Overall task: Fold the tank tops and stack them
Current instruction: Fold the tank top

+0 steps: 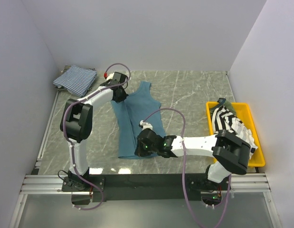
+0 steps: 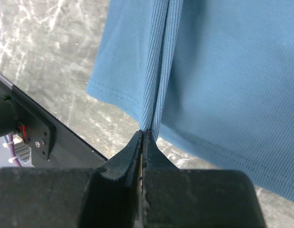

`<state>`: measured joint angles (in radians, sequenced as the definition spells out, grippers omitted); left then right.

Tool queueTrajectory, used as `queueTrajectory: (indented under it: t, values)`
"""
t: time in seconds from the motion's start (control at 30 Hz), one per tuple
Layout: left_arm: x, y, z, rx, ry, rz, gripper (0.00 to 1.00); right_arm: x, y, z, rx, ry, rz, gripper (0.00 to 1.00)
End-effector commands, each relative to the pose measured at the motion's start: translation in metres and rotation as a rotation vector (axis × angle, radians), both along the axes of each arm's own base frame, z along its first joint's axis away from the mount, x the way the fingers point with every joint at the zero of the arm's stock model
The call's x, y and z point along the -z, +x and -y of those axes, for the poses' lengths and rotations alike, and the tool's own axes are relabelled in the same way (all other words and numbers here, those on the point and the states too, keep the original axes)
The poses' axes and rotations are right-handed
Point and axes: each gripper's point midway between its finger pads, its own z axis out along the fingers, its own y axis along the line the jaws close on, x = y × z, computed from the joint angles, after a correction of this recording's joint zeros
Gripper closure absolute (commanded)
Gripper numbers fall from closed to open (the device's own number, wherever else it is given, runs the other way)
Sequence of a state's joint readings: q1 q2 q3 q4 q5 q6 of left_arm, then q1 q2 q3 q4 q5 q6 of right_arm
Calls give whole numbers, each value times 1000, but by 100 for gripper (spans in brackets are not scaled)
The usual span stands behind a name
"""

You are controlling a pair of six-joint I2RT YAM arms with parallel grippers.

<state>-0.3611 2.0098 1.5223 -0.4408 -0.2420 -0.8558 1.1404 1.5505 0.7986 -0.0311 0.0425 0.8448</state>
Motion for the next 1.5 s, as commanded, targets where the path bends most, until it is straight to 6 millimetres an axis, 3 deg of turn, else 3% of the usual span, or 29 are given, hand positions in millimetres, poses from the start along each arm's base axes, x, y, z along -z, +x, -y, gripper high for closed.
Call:
queueTrajectory:
  t: [0.0, 0.53, 1.07, 1.13, 1.17, 1.2, 1.23, 1.27, 1.3, 1.37, 1.4, 1.47]
  values:
    - [-15, 16, 2, -25, 4, 57, 99, -4, 1, -1, 13, 32, 2, 100]
    - [13, 9, 26, 34, 16, 21, 99, 18, -3, 18, 62, 2, -16, 100]
    - [24, 2, 26, 48, 49, -2, 99, 26, -7, 22, 77, -5, -23, 100]
    - [27, -2, 26, 52, 48, -9, 87, 25, -7, 23, 80, -9, -21, 100]
    - [26, -3, 26, 55, 45, -6, 80, 25, -6, 26, 85, -24, -21, 93]
    - [23, -3, 27, 65, 40, 6, 68, 18, -3, 27, 98, -16, -1, 86]
    - [8, 0, 29, 73, 23, 39, 63, 12, 0, 27, 104, -5, 13, 79]
    - [0, 1, 31, 84, 12, 61, 59, 1, 1, 33, 118, -3, 25, 65]
    - [-13, 6, 34, 103, 3, 99, 54, -6, 6, 38, 139, -8, 47, 60]
    - [-45, 11, 44, 146, -34, 165, 50, -17, 18, 57, 205, -48, 95, 54]
    - [-62, 16, 49, 168, -43, 206, 48, -34, 27, 67, 257, -19, 119, 53]
    - [-87, 17, 65, 235, -91, 260, 47, -36, 38, 98, 353, -70, 138, 52]
